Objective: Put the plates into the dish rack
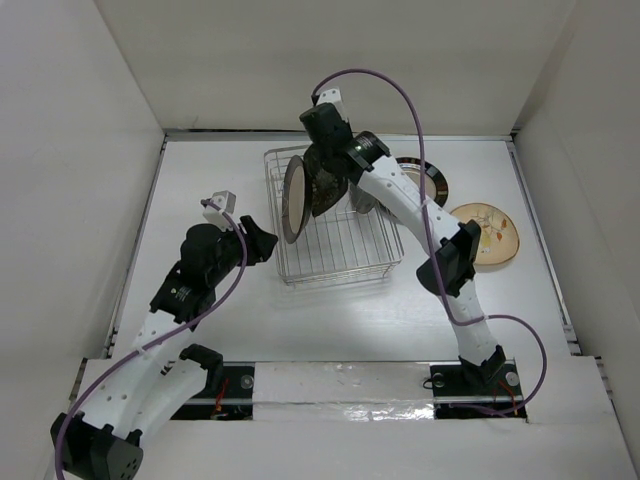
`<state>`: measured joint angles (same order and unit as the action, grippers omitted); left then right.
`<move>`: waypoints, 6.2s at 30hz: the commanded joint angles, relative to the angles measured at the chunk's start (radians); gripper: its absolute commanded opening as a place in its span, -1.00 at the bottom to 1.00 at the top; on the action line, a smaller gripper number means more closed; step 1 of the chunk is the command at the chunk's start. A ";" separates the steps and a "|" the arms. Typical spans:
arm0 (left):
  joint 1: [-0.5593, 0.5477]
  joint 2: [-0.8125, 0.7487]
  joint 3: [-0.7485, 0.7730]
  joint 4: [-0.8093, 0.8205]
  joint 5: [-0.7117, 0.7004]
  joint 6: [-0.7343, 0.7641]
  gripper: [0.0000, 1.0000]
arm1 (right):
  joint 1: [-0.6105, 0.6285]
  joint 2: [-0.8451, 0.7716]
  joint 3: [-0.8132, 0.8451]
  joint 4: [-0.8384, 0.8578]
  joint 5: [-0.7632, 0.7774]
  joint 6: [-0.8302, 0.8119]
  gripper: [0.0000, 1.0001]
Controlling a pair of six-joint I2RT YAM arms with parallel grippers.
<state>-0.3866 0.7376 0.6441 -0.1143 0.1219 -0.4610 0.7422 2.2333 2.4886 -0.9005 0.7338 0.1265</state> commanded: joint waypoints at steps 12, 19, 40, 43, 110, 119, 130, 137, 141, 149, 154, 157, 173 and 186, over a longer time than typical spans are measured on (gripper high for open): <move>-0.006 0.003 -0.004 0.030 -0.010 0.022 -0.13 | 0.051 0.034 0.053 0.144 0.122 -0.062 -1.00; -0.006 0.011 -0.009 0.039 0.001 0.019 -0.14 | 0.083 0.042 0.041 0.167 0.147 -0.076 -1.00; -0.006 0.028 -0.014 0.047 0.028 0.013 -0.13 | 0.123 -0.080 -0.155 0.170 0.355 0.170 -1.00; -0.006 0.029 -0.014 0.047 0.030 0.013 -0.14 | 0.123 -0.080 -0.157 0.182 0.343 0.170 -1.00; 0.003 -0.060 0.012 0.065 0.123 0.134 -1.00 | -0.955 -1.384 -2.056 1.069 -0.540 0.645 -0.65; 0.003 -0.053 0.017 0.071 0.180 0.153 -1.00 | -1.181 -1.279 -2.157 1.169 -0.641 0.680 0.27; -0.006 -0.053 0.020 0.068 0.168 0.154 -1.00 | -1.218 -0.921 -2.130 1.377 -0.899 0.711 0.28; -0.006 -0.046 0.023 0.065 0.153 0.153 -0.99 | -1.227 -0.824 -2.114 1.453 -0.941 0.757 0.20; -0.006 -0.040 0.023 0.064 0.148 0.154 -0.97 | -1.227 -0.819 -2.110 1.450 -0.936 0.768 -0.10; -0.006 -0.046 0.023 0.062 0.139 0.150 -0.90 | -1.236 -0.860 -2.120 1.407 -0.886 0.794 -1.00; -0.006 -0.035 0.023 0.065 0.143 0.150 -0.88 | -1.236 -1.084 -2.133 1.280 -0.769 0.785 -1.00; -0.006 -0.038 0.022 0.068 0.134 0.147 -0.86 | -1.215 -1.258 -2.084 1.194 -0.693 0.756 -1.00; 0.015 -0.027 0.020 0.070 0.139 0.142 -0.68 | -0.591 -1.333 -1.417 0.927 -0.340 0.336 -1.00; 0.025 -0.055 0.023 0.059 0.127 0.147 -0.66 | -0.172 -0.795 -0.829 0.785 -0.058 0.073 -1.00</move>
<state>-0.3664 0.6994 0.6346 -0.0940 0.2546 -0.3199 0.5362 1.4326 1.5299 -0.2127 0.5194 0.2714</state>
